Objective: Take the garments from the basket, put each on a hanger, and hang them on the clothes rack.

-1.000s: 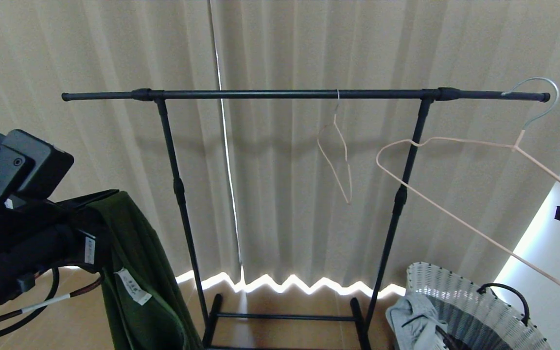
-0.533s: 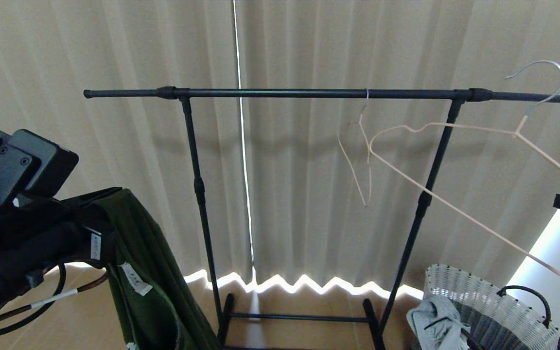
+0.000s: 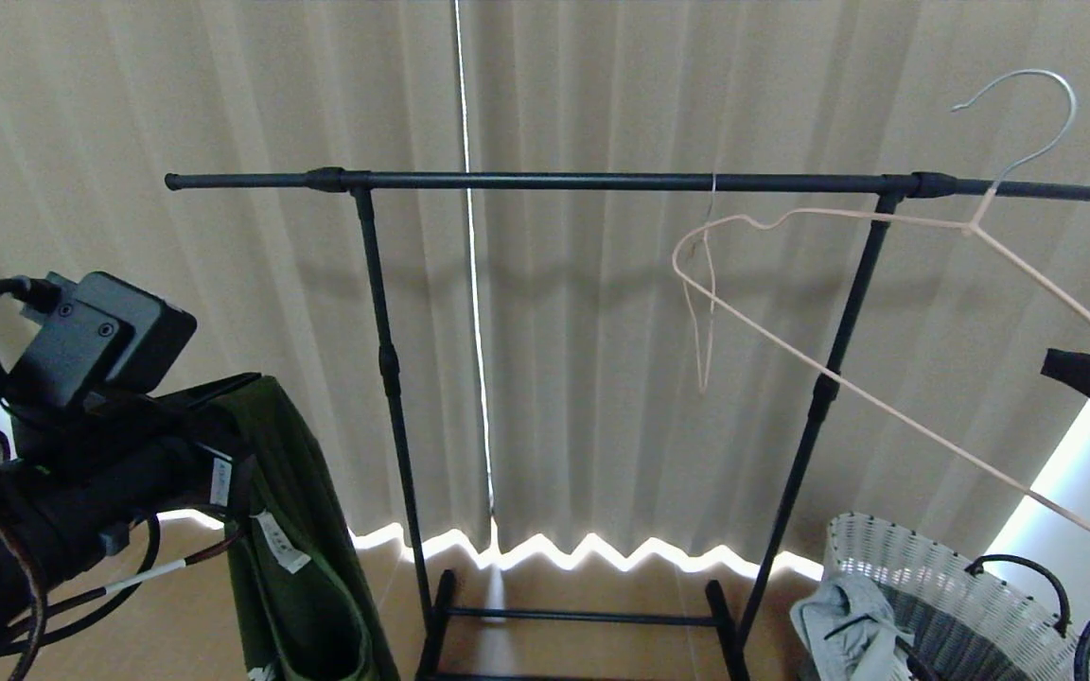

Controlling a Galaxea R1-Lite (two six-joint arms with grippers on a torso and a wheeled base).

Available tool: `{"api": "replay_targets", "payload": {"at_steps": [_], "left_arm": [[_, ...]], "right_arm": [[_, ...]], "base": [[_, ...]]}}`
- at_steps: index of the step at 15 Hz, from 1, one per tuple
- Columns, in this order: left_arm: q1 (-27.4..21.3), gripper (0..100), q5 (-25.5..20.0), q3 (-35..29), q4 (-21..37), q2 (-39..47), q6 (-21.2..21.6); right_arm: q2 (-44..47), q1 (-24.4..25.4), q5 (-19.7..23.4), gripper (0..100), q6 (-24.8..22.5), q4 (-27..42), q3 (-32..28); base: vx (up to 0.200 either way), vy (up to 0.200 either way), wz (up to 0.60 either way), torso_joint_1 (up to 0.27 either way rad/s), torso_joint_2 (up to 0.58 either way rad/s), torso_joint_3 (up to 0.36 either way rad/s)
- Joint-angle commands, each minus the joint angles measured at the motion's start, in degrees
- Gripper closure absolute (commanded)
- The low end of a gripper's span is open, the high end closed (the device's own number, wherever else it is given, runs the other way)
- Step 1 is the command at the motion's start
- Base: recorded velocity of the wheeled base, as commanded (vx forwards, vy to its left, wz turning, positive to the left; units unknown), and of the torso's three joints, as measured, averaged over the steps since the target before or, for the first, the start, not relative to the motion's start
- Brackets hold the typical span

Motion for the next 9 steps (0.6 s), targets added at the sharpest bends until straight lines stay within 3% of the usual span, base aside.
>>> {"api": "replay_targets", "payload": {"at_steps": [1, 5, 7, 9], "left_arm": [[0.0, 100, 0.1, -0.1, 0.0, 0.7, 0.4], [0.4, 100, 0.7, -0.6, 0.4, 1.6, 5.5], [0.6, 100, 1.6, -2.9, 0.9, 2.7, 5.5], [0.5, 100, 2.4, -7.7, 5.5, 4.7, 3.3]], "right_arm": [[2.0, 5.0, -0.1, 100, 0.8, 0.0, -0.6], [7.1, 15.2, -0.3, 100, 4.3, 0.0, -0.6], [7.8, 19.8, -0.6, 100, 8.0, 0.0, -0.9], [7.7, 24.3, -0.5, 100, 10.6, 0.1, -0.4]], "base": [[0.000, 0.000, 0.00, 0.000, 0.00, 0.000], [0.000, 0.000, 0.00, 0.000, 0.00, 0.000], [0.000, 0.000, 0.00, 0.000, 0.00, 0.000], [0.000, 0.000, 0.00, 0.000, 0.00, 0.000]]}}
